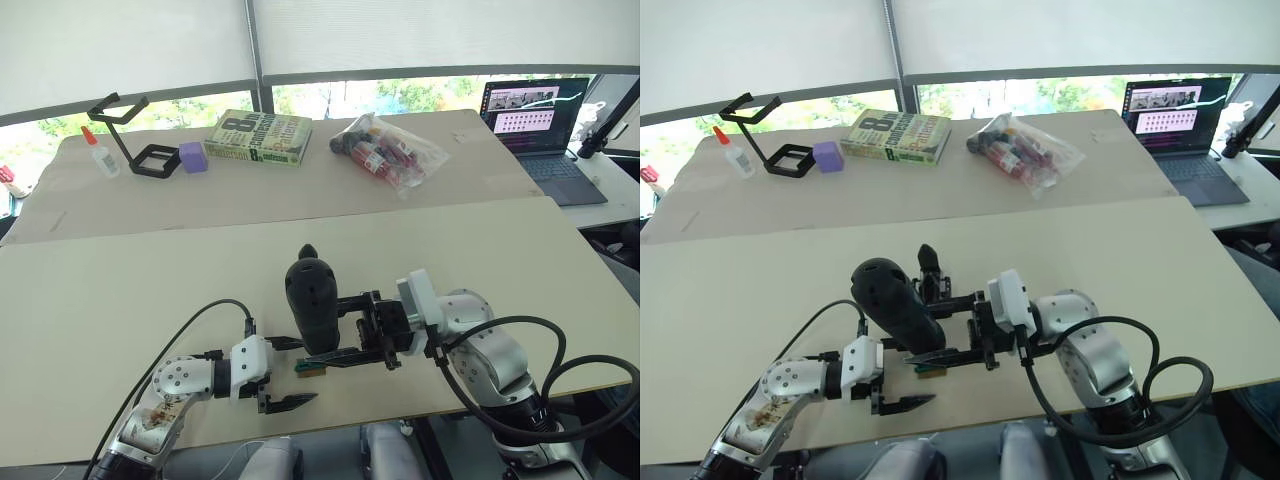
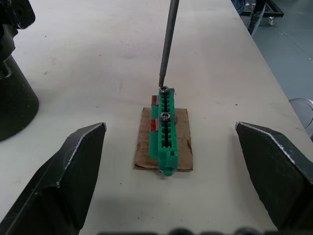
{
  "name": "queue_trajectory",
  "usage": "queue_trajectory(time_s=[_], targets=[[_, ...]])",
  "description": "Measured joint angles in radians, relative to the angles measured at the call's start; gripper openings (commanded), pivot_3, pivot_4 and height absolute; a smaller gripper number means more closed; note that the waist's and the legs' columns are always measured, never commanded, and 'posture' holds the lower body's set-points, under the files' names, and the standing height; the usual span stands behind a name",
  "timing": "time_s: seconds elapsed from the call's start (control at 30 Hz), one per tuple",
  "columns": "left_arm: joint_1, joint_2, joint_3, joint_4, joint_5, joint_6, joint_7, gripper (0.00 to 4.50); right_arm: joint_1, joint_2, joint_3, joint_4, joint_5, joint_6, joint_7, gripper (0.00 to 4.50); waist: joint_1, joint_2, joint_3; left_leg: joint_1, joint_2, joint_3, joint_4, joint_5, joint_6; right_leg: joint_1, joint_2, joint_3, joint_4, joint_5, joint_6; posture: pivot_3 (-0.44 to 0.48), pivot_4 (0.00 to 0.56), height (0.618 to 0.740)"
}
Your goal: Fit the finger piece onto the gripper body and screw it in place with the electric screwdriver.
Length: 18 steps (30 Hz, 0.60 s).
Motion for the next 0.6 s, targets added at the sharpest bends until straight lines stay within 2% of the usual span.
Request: queue_trajectory(time_s=[0.6], targets=[[0.0, 0.0, -0.001, 0.001, -0.002, 0.0, 0.001, 4.5, 0.0, 0.001, 0.016, 0.0, -0.034, -0.013, -0.017, 1.93, 0.0, 0.0, 0.0, 0.0, 0.0, 0.0, 0.0, 0.0, 0.0, 0.0, 0.0, 0.0, 0.0, 0.0, 0.0, 0.0, 0.15, 0.74]])
